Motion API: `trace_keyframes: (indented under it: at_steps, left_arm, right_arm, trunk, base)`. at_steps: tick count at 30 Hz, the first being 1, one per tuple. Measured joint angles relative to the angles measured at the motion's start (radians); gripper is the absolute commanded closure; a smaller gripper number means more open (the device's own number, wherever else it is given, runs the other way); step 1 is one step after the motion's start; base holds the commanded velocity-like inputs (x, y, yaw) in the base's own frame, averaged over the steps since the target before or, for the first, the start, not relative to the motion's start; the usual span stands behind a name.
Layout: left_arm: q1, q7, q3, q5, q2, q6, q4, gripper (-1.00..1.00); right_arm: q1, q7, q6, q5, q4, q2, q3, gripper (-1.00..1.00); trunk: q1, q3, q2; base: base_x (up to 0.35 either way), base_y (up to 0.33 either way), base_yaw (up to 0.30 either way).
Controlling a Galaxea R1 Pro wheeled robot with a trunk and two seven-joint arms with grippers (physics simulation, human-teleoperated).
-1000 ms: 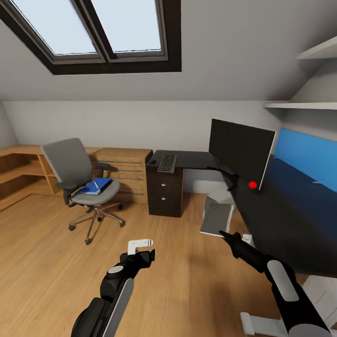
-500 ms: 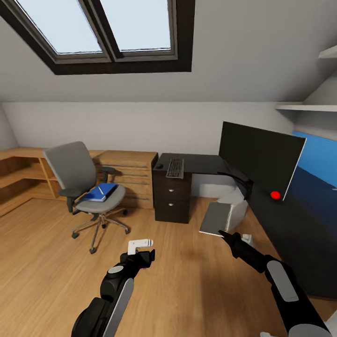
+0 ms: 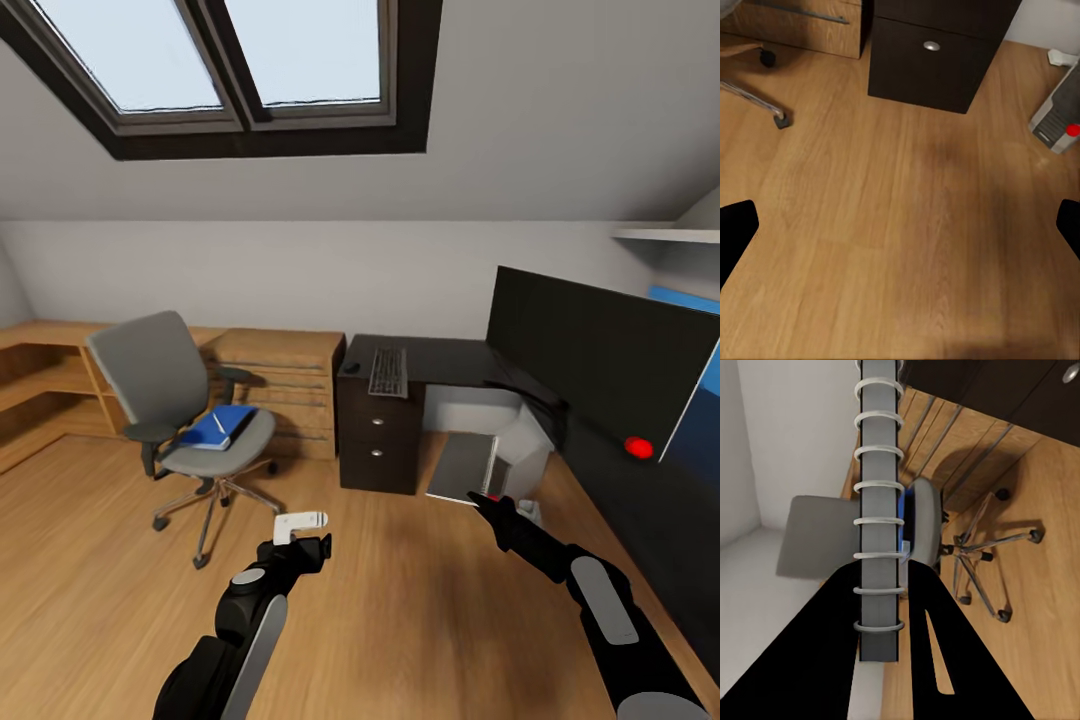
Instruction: In the bedroom, organize the workspace by keeping the computer under the desk, ensuring the monitor is on the desk, placing the keyboard on the desk next to the monitor, placing the mouse on the desk next to the keyboard, moving the folder from the swivel chair onto the desk next to the mouse, stacking the notebook on top of the folder with the pen on top of the notebook, and positioning the swivel chair next to the desk.
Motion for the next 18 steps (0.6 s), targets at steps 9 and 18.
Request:
trace_keyframes:
  at_steps: [9, 18]
  left_arm:
    - [0.000, 0.000, -0.013, -0.001, 0.001, 0.000, 0.005, -1.00]
    - [0.000, 0.000, -0.014, -0.002, 0.002, 0.000, 0.005, -1.00]
  right_arm:
    - [0.000, 0.000, 0.000, 0.000, 0.000, 0.000, 0.000, 1.00]
    - [0.000, 0.000, 0.000, 0.000, -0.001, 0.000, -0.001, 1.00]
  trunk:
    - [0.000, 0.000, 0.000]
    - [0.000, 0.000, 0.000]
  base:
    - [0.324, 0.003, 0.000]
    - [0.325, 0.000, 0.000]
